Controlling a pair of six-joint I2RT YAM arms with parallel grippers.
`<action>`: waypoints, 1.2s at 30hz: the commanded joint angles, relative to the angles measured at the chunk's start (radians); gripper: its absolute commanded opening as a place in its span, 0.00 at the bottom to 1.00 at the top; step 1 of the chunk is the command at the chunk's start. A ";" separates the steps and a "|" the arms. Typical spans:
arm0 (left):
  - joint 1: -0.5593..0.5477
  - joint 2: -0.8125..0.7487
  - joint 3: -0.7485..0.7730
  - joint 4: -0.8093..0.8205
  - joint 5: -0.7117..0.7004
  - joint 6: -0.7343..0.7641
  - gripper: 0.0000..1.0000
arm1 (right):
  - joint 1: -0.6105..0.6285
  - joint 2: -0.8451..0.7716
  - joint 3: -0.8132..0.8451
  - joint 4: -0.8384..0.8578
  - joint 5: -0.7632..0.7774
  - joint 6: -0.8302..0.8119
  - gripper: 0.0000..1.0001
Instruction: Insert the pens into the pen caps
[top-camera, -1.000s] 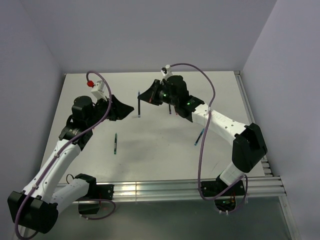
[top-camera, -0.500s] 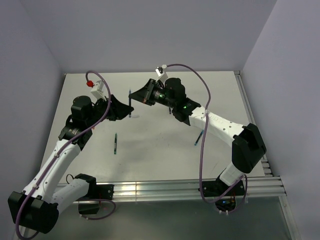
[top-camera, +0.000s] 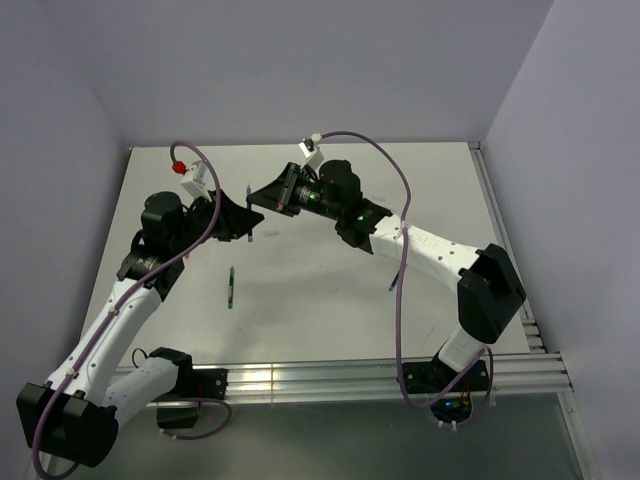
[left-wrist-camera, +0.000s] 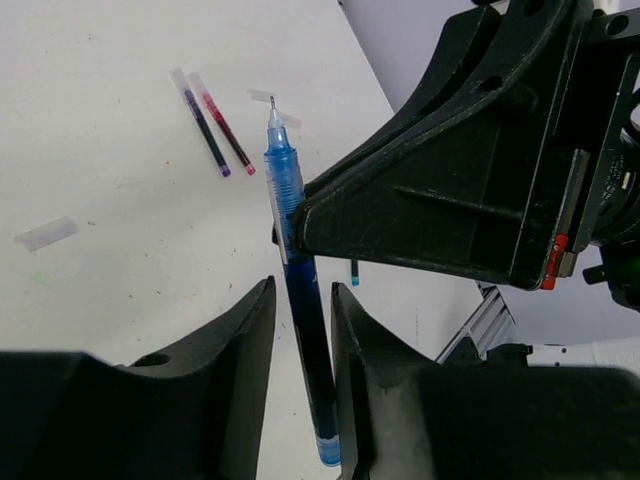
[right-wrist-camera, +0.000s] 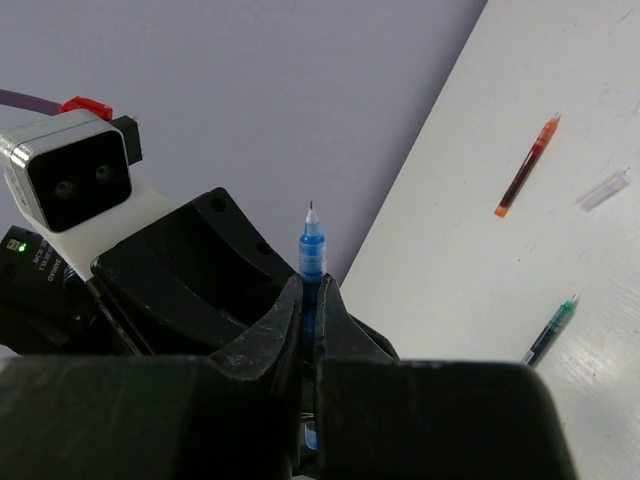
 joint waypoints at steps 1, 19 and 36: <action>0.006 -0.015 -0.002 0.051 0.027 -0.001 0.34 | 0.008 0.013 0.055 0.069 0.007 0.005 0.00; 0.006 -0.031 0.006 0.009 -0.059 0.016 0.00 | 0.019 -0.002 0.089 -0.052 0.166 -0.146 0.28; 0.075 0.021 0.029 -0.065 -0.161 0.015 0.00 | -0.298 -0.024 0.116 -0.491 0.188 -0.419 0.38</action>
